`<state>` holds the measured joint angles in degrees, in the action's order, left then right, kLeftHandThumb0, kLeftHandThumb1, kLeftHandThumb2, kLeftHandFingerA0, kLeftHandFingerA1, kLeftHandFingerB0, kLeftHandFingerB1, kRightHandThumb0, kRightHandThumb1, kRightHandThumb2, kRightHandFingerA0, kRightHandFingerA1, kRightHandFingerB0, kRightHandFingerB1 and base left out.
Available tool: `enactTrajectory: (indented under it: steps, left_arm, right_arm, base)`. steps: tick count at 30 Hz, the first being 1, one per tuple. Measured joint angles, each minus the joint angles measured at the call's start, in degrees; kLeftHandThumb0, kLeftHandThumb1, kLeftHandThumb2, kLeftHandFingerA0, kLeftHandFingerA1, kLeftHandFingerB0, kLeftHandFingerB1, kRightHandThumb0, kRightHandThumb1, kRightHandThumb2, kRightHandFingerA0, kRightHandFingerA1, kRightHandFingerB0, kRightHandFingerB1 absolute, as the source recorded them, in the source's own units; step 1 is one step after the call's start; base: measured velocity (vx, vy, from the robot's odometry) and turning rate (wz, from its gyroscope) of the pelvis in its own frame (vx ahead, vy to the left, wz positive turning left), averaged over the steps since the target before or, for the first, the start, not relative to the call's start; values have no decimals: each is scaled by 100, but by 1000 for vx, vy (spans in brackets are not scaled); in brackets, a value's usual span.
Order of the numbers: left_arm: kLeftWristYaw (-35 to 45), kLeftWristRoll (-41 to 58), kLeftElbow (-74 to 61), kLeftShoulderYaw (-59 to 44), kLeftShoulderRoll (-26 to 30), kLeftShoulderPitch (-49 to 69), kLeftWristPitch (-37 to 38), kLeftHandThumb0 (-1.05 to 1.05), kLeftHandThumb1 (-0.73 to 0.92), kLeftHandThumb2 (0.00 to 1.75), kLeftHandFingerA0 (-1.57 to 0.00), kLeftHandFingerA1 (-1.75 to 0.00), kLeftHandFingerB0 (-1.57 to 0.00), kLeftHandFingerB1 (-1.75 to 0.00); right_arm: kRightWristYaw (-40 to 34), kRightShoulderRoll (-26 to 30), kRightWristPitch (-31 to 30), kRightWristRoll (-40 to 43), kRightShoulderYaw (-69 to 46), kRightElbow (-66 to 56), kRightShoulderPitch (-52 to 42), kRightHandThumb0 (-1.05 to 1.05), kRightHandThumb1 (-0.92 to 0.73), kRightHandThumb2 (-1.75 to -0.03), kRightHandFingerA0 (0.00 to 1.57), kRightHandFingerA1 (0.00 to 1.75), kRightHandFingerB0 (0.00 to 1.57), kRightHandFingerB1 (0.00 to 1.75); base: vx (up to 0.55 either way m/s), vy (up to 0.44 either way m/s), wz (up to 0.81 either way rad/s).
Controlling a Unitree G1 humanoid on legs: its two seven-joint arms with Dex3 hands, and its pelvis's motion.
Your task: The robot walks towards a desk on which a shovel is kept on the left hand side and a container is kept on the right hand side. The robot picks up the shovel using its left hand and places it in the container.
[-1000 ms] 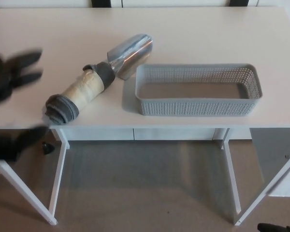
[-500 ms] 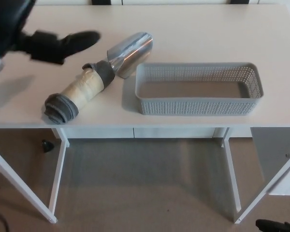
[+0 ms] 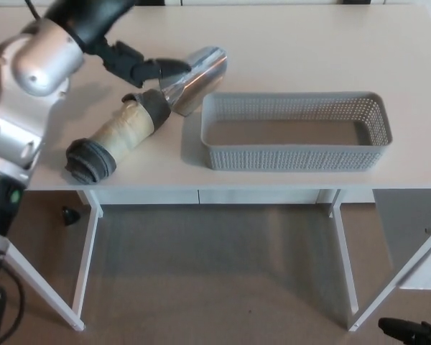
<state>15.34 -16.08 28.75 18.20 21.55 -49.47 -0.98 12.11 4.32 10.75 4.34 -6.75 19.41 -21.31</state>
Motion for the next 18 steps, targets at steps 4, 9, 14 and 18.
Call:
enactTrajectory:
  steps: [4, 9, 14, 18]
  left_arm:
    - [-122, -328, 726, 403, -20, -177, -301, -53, 34, 73, 0, -21, -1, -18]
    - [-295, -668, 1414, 725, -70, -369, -658, -52, 34, 72, 0, -20, -2, -18]
    - [-525, -995, 1890, 890, -139, -482, -1025, -53, 35, 73, -1, -23, -2, -20]
    - [-724, -1201, 2158, 951, -229, -581, -1259, -53, 35, 74, -2, -23, -2, -21]
  right_arm:
    - [-31, 4, -11, -20, 7, -64, 1, -41, -49, -54, 73, 59, 62, 48]
    - [-71, 20, -29, -80, 29, -211, -7, -41, -49, -54, 76, 61, 61, 49]
    - [-117, 59, -29, -167, 81, -213, -8, -43, -48, -54, 78, 60, 61, 48]
    - [-168, 114, -36, -219, 108, -211, 32, -42, -48, -54, 76, 60, 62, 48]
  base:
    - [0, 0, 0]
    - [0, 0, 0]
    - [0, 0, 0]
    - [0, 0, 0]
